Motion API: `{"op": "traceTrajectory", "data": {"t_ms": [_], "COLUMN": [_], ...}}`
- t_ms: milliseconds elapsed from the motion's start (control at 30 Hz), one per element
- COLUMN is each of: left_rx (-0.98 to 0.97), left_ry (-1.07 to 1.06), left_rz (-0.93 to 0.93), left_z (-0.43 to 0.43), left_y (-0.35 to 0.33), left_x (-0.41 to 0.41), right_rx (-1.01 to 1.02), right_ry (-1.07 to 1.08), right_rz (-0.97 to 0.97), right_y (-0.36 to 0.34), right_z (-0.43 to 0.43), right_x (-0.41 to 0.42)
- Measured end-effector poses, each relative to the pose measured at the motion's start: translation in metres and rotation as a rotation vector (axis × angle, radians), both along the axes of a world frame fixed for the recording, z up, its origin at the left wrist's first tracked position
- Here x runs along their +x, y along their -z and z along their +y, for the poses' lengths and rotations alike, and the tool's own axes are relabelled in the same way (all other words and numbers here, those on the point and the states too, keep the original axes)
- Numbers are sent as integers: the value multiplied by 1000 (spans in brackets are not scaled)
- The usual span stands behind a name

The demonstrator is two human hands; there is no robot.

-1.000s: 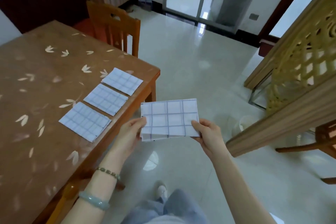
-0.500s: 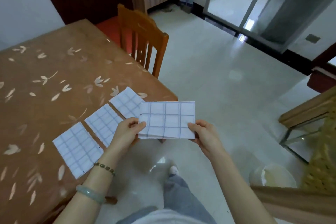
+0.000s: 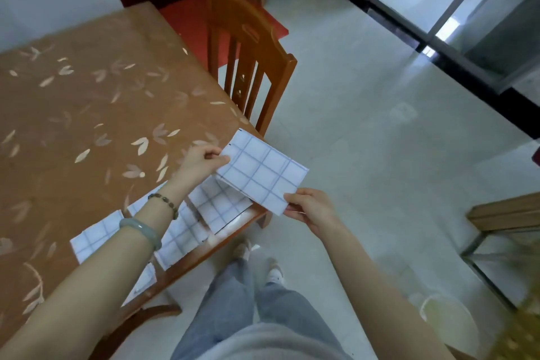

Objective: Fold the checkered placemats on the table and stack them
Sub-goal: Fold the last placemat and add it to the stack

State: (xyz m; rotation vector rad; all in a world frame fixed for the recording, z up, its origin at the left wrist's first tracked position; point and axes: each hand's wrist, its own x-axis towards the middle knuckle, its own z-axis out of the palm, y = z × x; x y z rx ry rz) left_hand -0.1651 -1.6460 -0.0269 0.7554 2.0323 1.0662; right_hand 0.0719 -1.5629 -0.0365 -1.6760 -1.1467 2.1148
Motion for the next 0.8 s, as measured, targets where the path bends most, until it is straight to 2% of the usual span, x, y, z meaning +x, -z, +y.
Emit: {"op": "traceTrajectory", "data": {"t_ms": [200,333,667,800], "left_rx": [-72,-161,-251,-246], "left_ry": [166,283,379,329], "left_rz": [58,109,224,204], "left_z": [51,74,92,85], "left_y": [25,49,89,95], "left_x": [-50,-67,-75,-74], "right_rx": [-25,-52,-26,-24], "right_ry": [145,188,60,-86], "right_rz": [-121,-280,-554,-590], "right_y": [29,54,84,69], "right_z": [9,11,13,17], "right_x": [-43,-64,-75,-76]}}
